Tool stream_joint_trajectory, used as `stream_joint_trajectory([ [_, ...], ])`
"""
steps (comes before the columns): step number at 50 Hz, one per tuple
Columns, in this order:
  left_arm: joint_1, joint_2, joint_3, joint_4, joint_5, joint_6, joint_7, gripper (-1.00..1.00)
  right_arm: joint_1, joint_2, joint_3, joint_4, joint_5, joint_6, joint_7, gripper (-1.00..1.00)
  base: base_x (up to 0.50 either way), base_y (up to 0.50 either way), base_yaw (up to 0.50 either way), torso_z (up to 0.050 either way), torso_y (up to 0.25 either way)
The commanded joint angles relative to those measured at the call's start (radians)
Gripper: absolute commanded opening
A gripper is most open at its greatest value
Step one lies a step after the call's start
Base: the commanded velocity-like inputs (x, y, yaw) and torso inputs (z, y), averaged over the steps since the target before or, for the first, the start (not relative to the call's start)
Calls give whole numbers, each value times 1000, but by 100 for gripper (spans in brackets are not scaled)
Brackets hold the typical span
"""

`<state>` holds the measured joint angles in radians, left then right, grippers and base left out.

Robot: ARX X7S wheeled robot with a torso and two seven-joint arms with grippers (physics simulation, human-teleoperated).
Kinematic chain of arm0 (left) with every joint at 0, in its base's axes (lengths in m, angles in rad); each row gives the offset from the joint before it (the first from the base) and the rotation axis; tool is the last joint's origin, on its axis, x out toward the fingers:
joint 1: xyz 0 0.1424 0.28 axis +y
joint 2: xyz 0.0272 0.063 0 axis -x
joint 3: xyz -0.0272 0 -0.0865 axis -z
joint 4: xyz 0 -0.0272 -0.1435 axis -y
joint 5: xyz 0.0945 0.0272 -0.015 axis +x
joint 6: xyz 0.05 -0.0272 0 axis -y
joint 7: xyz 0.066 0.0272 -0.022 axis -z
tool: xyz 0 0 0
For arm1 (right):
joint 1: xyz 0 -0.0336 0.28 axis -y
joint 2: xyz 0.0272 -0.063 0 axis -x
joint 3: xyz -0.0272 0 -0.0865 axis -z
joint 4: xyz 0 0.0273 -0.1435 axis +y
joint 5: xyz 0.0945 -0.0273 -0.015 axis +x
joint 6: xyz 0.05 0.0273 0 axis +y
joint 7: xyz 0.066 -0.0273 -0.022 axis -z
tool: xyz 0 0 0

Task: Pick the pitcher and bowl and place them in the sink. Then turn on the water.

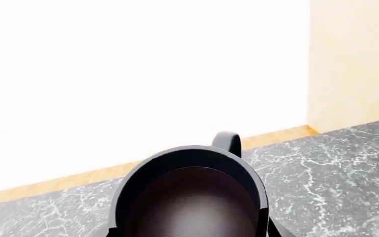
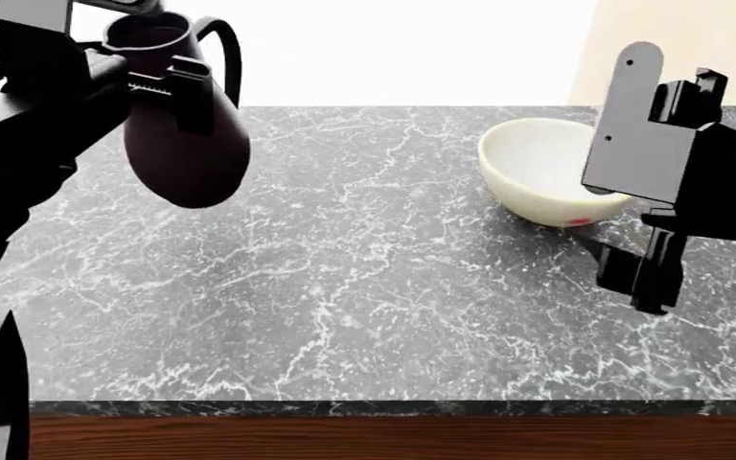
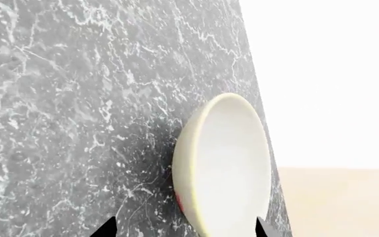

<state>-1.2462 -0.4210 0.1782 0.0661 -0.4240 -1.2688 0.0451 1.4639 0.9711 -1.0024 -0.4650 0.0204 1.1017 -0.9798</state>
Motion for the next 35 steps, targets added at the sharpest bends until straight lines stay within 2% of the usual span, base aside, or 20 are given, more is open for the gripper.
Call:
stream_joint_trajectory([
  [1, -7, -8, -32, 42, 2, -17, -27, -100, 72, -54, -157, 121, -91, -49, -63, 100, 0, 0, 0, 0, 0],
  [16, 4, 2, -20, 28, -5, -4, -22, -100, 14, -192, -226, 390, -158, -197, 63, 100, 0, 0, 0, 0, 2],
  [35, -1, 4, -26, 51, -15, -28, -38, -100, -15, -352, -200, 665, -159, -256, 184, 100, 0, 0, 0, 1, 2],
])
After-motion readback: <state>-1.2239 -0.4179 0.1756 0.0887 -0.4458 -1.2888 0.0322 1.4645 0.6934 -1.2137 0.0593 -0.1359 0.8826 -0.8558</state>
